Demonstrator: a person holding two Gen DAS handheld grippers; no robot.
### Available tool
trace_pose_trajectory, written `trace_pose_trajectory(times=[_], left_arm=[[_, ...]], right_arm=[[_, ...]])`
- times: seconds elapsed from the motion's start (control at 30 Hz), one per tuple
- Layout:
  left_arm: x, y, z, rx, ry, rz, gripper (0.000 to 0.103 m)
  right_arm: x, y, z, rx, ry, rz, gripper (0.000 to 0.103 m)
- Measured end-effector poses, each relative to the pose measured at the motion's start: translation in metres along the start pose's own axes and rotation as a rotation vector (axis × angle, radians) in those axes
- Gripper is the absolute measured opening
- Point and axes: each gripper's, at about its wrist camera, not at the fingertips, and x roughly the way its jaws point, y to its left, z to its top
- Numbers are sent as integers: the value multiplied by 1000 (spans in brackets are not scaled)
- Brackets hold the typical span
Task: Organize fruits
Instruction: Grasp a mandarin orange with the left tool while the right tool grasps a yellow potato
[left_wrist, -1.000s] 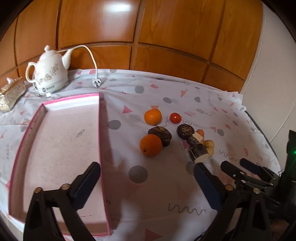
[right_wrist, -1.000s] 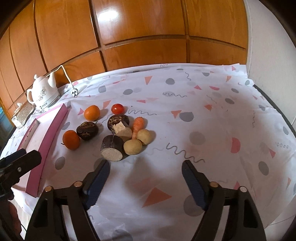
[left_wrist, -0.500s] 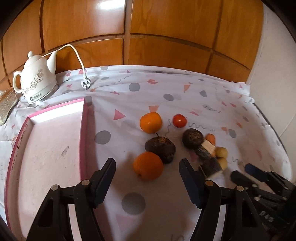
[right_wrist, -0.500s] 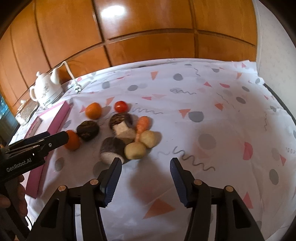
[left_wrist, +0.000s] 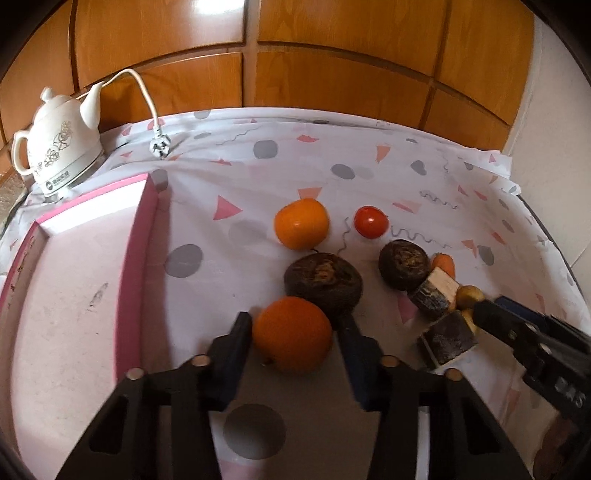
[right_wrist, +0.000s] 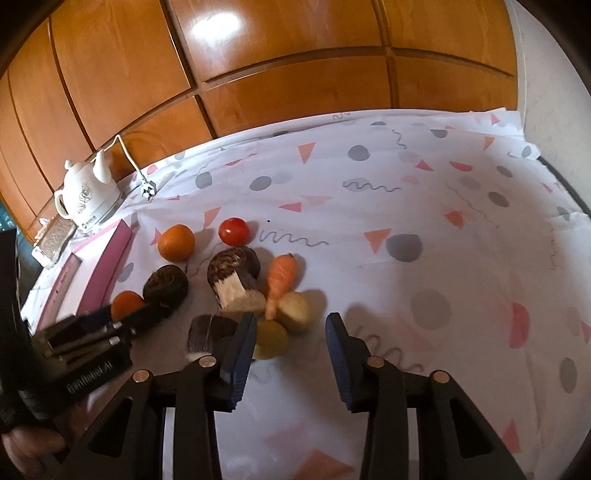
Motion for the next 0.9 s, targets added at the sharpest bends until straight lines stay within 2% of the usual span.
trace_pose_trajectory(times=[0.17, 0.23, 0.37, 0.7, 0.83, 0.9], left_arm=[[-3, -4, -6, 1, -20, -1, 40], [2, -3, -7, -15, -8, -28, 41], [3, -9, -12, 28, -41, -4, 41], [1, -2, -11, -9, -51, -31, 39], [-5, 0, -13, -24, -50, -52, 39], [-7, -1, -15, -19, -50, -56, 39]], right_arm=[[11, 2, 8, 10, 20, 20, 39], [12, -1, 10, 20, 16, 29, 39], [12, -7, 10, 43, 25, 47, 39], [25, -16, 16, 117, 95, 111, 39], [18, -22, 13, 142, 69, 85, 24], [19, -26, 11, 148, 71, 83, 24]])
